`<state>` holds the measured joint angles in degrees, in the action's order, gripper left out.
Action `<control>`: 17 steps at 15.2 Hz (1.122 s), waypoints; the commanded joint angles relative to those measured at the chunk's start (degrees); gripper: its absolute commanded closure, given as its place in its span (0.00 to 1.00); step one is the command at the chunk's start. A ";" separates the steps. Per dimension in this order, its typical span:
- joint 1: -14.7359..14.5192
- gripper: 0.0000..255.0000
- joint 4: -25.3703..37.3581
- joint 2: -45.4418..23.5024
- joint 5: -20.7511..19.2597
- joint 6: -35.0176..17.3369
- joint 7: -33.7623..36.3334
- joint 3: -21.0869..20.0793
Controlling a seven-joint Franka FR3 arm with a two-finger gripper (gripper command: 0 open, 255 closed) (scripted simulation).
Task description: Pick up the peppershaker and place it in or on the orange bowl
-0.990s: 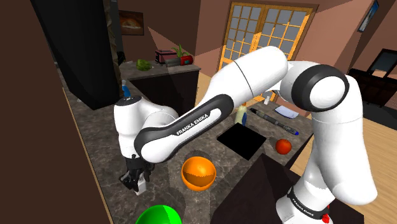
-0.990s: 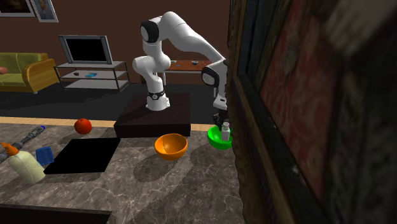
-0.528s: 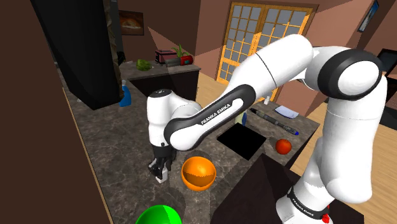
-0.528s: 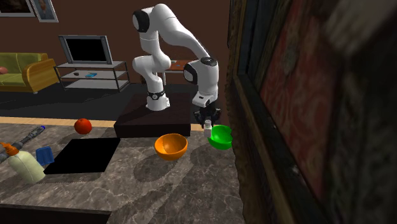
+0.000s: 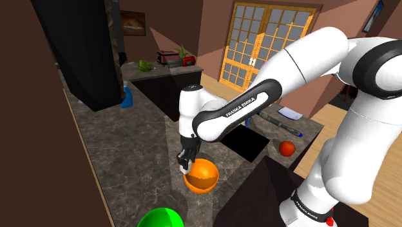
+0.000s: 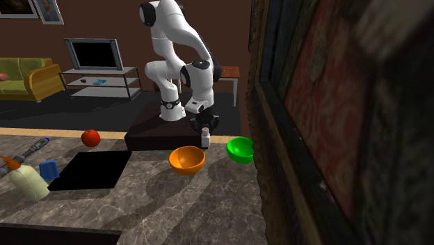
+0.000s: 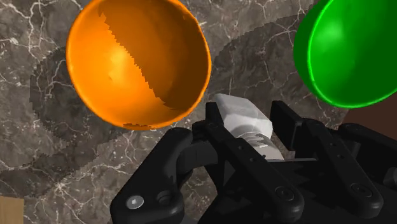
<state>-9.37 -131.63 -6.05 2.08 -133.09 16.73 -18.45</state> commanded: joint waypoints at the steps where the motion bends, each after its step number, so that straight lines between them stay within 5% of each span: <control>1: 1.47 1.00 -3.36 2.65 1.04 -0.73 -3.15 0.87; 7: 5.40 1.00 -11.62 10.16 2.99 -1.27 -12.50 4.75; 17: 5.41 1.00 -13.16 3.07 1.15 -9.78 -11.38 4.74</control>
<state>-3.92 -144.63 -2.24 3.44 -141.94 5.15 -13.68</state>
